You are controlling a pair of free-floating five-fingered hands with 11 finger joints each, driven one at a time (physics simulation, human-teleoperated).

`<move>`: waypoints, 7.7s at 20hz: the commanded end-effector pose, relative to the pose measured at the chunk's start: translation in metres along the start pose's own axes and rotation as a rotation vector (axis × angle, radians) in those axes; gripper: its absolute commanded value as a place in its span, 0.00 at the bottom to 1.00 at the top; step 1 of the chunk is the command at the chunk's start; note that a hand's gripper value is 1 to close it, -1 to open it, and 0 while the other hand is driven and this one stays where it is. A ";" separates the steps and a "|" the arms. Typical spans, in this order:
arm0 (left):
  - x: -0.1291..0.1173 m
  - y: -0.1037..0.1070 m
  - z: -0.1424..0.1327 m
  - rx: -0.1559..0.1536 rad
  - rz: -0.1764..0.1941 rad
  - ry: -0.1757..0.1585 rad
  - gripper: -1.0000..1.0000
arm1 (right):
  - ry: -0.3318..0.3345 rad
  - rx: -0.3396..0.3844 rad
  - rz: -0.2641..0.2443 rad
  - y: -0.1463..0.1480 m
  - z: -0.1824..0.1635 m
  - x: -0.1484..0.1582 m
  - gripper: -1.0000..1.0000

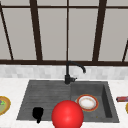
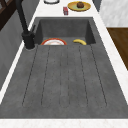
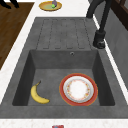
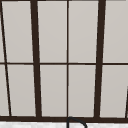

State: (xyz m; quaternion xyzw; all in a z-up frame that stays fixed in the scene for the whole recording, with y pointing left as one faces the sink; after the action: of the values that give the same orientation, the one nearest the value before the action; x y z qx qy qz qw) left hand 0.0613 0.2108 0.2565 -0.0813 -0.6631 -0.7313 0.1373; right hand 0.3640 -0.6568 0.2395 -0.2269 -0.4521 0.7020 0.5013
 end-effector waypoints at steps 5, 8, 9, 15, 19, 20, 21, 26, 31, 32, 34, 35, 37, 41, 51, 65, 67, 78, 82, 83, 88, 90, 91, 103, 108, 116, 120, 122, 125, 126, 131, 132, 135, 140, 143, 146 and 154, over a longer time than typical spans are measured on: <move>0.000 0.000 0.000 0.000 0.000 0.000 0.50 | 0.077 0.016 -0.050 -0.017 -0.004 0.029 1.00; 0.000 0.000 0.000 0.000 0.000 0.000 0.50 | 0.082 0.010 -0.045 -0.021 -0.008 0.039 1.00; 0.000 0.000 0.000 0.000 0.000 0.000 0.50 | 0.085 0.010 -0.046 -0.022 -0.009 0.043 1.00; 0.000 0.000 0.000 0.000 0.000 0.000 0.50 | 0.105 0.013 -0.048 -0.030 -0.016 0.060 1.00; 0.000 0.000 0.000 0.000 0.000 0.000 0.50 | 0.125 0.014 -0.051 -0.035 -0.022 0.070 1.00; 0.000 0.000 0.000 0.000 0.000 0.000 0.50 | 0.128 0.014 -0.051 -0.036 -0.023 0.073 1.00; 0.000 0.000 0.000 0.000 0.000 0.000 0.50 | 0.131 0.015 -0.050 -0.037 -0.025 0.075 1.00; 0.000 0.000 0.000 0.000 0.000 0.000 0.50 | 0.098 0.018 0.001 -0.042 -0.047 0.106 1.00; 0.000 0.000 0.000 0.000 0.000 0.000 0.50 | 0.145 0.016 -0.004 -0.042 -0.070 0.126 1.00; 0.000 0.000 0.000 0.000 0.000 0.000 0.50 | 0.150 0.015 -0.008 -0.042 -0.075 0.130 1.00; 0.000 0.000 0.000 0.000 0.000 0.000 0.50 | 0.149 0.014 -0.010 -0.042 -0.084 0.140 1.00; 0.000 0.000 0.000 0.000 0.000 0.000 0.50 | 0.148 0.014 -0.010 -0.043 -0.089 0.145 1.00; 0.000 0.000 0.000 0.000 0.000 0.000 0.50 | 0.149 0.014 -0.010 -0.043 -0.098 0.154 1.00; 0.000 0.000 0.000 0.000 0.000 0.000 0.50 | 0.146 0.015 -0.007 -0.043 -0.117 0.173 1.00; 0.000 0.000 0.000 0.000 0.000 0.000 0.50 | 0.138 0.012 0.019 -0.038 -0.159 0.240 1.00; 0.000 0.000 0.000 0.000 0.000 0.000 0.50 | 0.140 0.010 -0.025 -0.023 -0.249 0.279 1.00; 0.000 0.000 0.000 0.000 0.000 0.000 0.50 | 0.147 0.010 -0.042 -0.018 -0.268 0.272 1.00; 0.000 0.000 0.000 0.000 0.000 0.000 0.50 | 0.183 0.020 -0.101 0.033 -0.363 0.252 1.00; 0.000 0.000 0.000 0.000 0.000 0.000 0.50 | 0.234 -0.024 -0.028 0.065 -0.373 0.276 1.00; 0.000 0.000 0.000 0.000 0.000 0.000 0.50 | 0.244 -0.042 -0.025 0.074 -0.375 0.282 1.00; 0.000 0.000 0.000 0.000 0.000 0.000 0.50 | 0.316 -0.092 0.009 0.116 -0.386 0.310 1.00; 0.000 0.000 0.000 0.000 0.000 0.000 0.50 | 0.339 -0.072 -0.019 0.125 -0.404 0.306 1.00; 0.000 0.000 0.000 0.000 0.000 0.000 0.50 | 0.329 -0.048 -0.051 0.125 -0.418 0.296 1.00; 0.000 0.000 0.000 0.000 0.000 0.000 0.50 | 0.247 0.186 -0.144 0.130 -0.482 0.268 1.00; 0.000 0.000 0.000 0.000 0.000 0.000 0.50 | 0.240 0.228 -0.151 0.148 -0.451 0.289 0.00; 0.000 0.000 0.000 0.000 0.000 0.000 0.50 | 0.315 0.282 -0.220 0.085 -0.434 0.286 0.00; 0.000 0.000 0.000 0.000 0.000 0.000 0.50 | 0.289 0.286 -0.207 0.063 -0.413 0.279 0.00; 0.000 0.000 0.000 0.000 0.000 0.000 0.50 | 0.277 0.251 -0.205 0.059 -0.405 0.282 0.00; 0.000 0.000 0.000 0.000 0.000 0.000 0.50 | 0.271 0.220 -0.218 0.059 -0.389 0.293 0.00; 0.000 0.000 0.000 0.000 0.000 0.000 0.50 | 0.263 0.207 -0.211 0.059 -0.381 0.295 0.00; 0.000 0.000 0.000 0.000 0.000 0.000 0.50 | 0.244 0.163 -0.203 0.053 -0.344 0.311 0.00; 0.000 0.000 0.000 0.000 0.000 0.000 0.50 | 0.239 0.160 -0.203 0.052 -0.336 0.314 0.00; 0.000 0.000 0.000 0.000 0.000 0.000 0.50 | 0.246 0.125 -0.184 0.058 -0.323 0.320 0.00; 0.000 0.000 0.000 0.000 0.000 0.000 0.50 | 0.245 0.094 -0.186 0.066 -0.296 0.333 0.00; 0.000 0.000 0.000 0.000 0.000 0.000 0.50 | 0.242 0.085 -0.194 0.064 -0.279 0.341 0.00; 0.000 0.000 0.000 0.000 0.000 0.000 0.50 | 0.241 0.070 -0.192 0.055 -0.262 0.347 0.00; 0.000 0.000 0.000 0.000 0.000 0.000 0.50 | 0.232 0.054 -0.191 0.042 -0.209 0.370 0.00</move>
State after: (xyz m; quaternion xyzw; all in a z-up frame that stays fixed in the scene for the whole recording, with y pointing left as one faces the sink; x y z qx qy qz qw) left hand 0.0613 0.2108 0.2565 -0.0813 -0.6631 -0.7313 0.1373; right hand 0.3769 -0.2394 0.1381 -0.2521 -0.3743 0.6569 0.6040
